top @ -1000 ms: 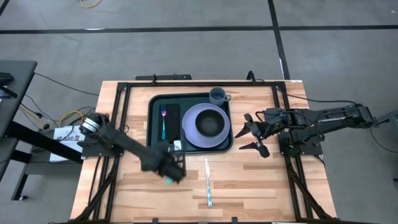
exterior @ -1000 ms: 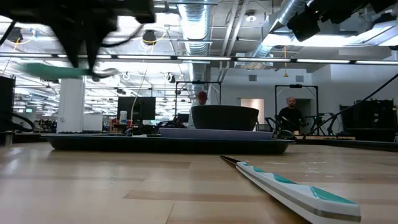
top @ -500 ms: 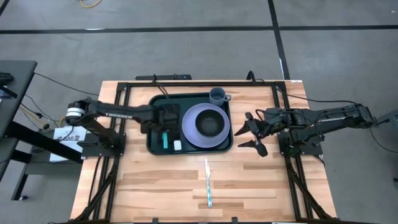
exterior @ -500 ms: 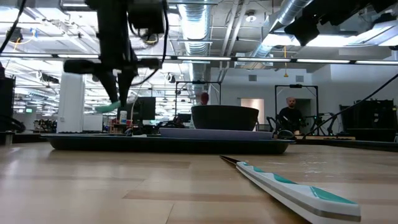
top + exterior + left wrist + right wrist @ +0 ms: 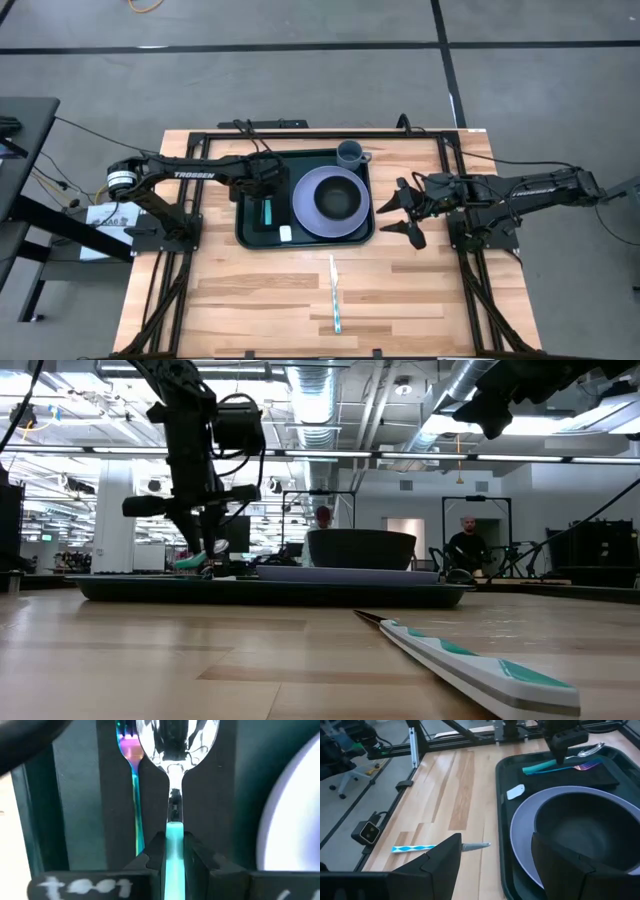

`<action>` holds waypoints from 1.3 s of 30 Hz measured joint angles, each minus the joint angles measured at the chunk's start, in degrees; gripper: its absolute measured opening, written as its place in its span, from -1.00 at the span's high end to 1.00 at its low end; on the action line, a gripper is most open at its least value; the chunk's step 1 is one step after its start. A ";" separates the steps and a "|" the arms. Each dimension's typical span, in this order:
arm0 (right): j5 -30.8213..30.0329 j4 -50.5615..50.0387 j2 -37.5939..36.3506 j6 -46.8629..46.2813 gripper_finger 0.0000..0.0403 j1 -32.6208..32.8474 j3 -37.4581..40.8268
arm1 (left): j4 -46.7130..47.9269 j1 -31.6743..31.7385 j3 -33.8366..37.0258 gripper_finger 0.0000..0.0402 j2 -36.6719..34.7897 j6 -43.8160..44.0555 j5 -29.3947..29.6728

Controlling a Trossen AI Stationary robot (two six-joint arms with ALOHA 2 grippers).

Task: Set up tray
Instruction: Put the blue spoon on the black napkin to the right of the blue fork, then put the blue knife on the black napkin to the right of the blue spoon

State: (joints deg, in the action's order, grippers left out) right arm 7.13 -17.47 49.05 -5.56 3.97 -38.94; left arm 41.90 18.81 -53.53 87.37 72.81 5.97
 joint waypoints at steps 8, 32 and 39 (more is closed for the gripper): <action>-1.68 0.02 0.01 -0.52 -0.14 0.00 0.00 | -7.16 0.87 2.87 0.87 0.92 -0.61 -1.22; -2.33 0.04 0.01 -2.09 -0.14 0.00 0.00 | -9.67 1.18 2.86 0.53 6.05 -2.35 0.71; -2.31 -0.02 0.01 -2.07 -0.14 0.00 0.00 | -6.06 0.88 0.87 0.14 5.41 -3.76 -1.42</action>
State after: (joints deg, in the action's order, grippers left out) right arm 4.82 -17.50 49.06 -7.64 3.97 -38.94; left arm 35.84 19.69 -52.66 92.78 69.05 4.55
